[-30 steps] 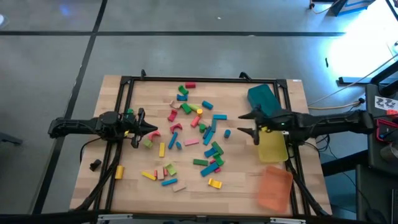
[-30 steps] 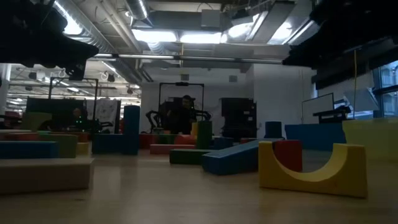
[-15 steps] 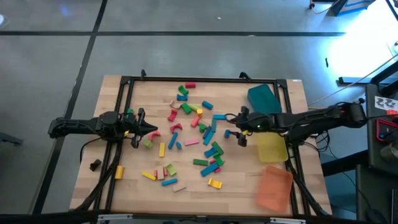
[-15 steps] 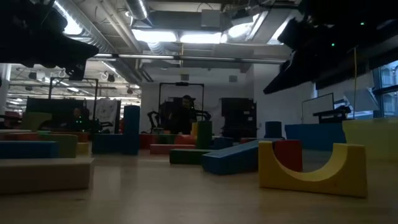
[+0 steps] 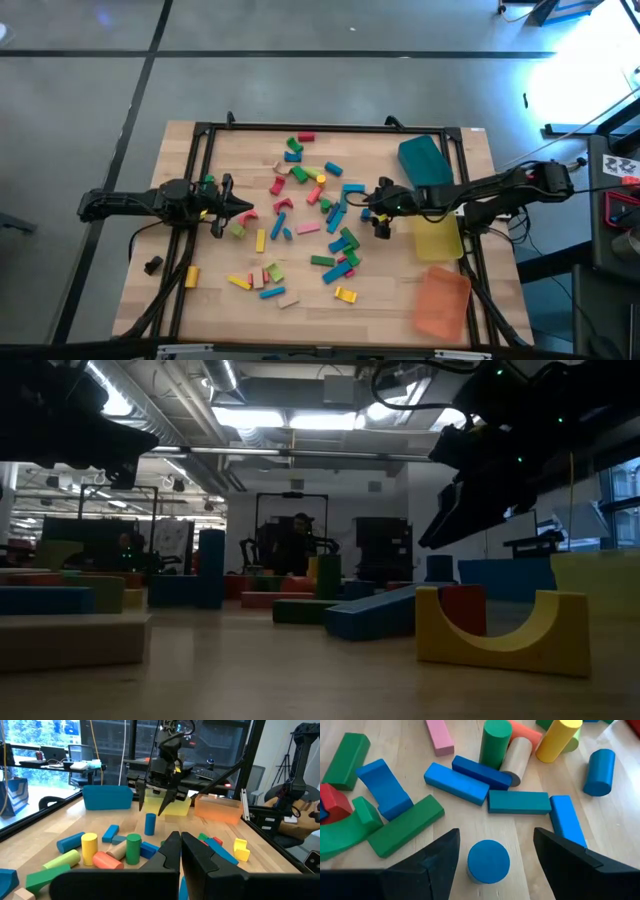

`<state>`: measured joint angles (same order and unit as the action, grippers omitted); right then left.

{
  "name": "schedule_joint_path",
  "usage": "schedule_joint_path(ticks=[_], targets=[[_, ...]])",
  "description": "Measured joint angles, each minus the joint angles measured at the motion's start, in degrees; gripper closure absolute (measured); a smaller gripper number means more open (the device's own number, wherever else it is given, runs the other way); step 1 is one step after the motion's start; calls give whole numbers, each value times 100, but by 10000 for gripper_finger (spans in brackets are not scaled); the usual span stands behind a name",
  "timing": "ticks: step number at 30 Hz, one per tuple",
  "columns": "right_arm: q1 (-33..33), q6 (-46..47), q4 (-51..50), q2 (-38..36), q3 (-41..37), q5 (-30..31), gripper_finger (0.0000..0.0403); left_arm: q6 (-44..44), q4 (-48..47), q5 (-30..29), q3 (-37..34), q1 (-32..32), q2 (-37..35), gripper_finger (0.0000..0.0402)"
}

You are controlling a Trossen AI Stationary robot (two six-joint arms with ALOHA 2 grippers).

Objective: Sort blocks by size
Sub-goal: Put the blue cylindrical block into the blue bin

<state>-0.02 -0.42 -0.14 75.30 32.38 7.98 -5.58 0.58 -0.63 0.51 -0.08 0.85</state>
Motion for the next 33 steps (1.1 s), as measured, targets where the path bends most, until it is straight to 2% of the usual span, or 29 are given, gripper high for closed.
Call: schedule_joint_path(ticks=[20,33], targets=[[0,12,-272,17,-1,-1,148,0,-2,-1,0,0,1,402],[-1,10,63,766,-7,47,149,2,-3,-1,0,0,6,402]])
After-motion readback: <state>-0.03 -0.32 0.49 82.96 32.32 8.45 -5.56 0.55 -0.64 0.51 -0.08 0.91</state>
